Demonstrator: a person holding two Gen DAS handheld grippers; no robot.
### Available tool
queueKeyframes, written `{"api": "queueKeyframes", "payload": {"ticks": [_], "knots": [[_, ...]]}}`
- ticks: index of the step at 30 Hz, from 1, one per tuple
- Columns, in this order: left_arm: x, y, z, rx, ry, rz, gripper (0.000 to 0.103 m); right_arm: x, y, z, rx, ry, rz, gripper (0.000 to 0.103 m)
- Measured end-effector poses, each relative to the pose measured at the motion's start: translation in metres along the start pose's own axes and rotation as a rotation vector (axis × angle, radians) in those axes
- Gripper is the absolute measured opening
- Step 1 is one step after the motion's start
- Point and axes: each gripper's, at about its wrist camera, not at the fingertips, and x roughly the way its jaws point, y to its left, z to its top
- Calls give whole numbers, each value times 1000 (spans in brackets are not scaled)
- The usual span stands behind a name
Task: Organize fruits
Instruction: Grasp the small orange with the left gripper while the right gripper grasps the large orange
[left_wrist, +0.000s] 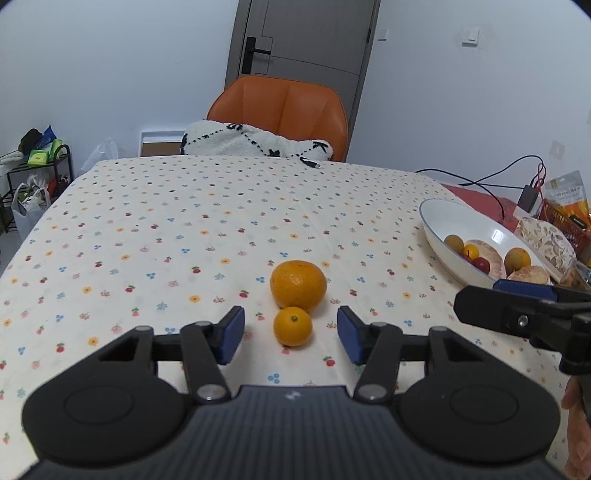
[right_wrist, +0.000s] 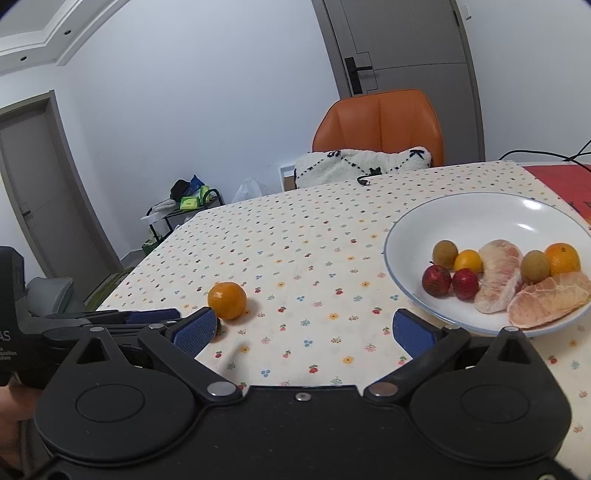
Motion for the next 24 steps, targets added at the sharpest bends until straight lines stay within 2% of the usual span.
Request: {"api": "queueKeyframes", "payload": {"ticks": [2,11,24], "knots": [[2,-2,-1,10,2,8,53,2,2,1,-10,0,8,103],[9,-2,-3,32,10,6,23,10,4,3,-14,4,19,103],[-6,22,4,-30,-36,18,22,26,14,5,-24,21,44,103]]}}
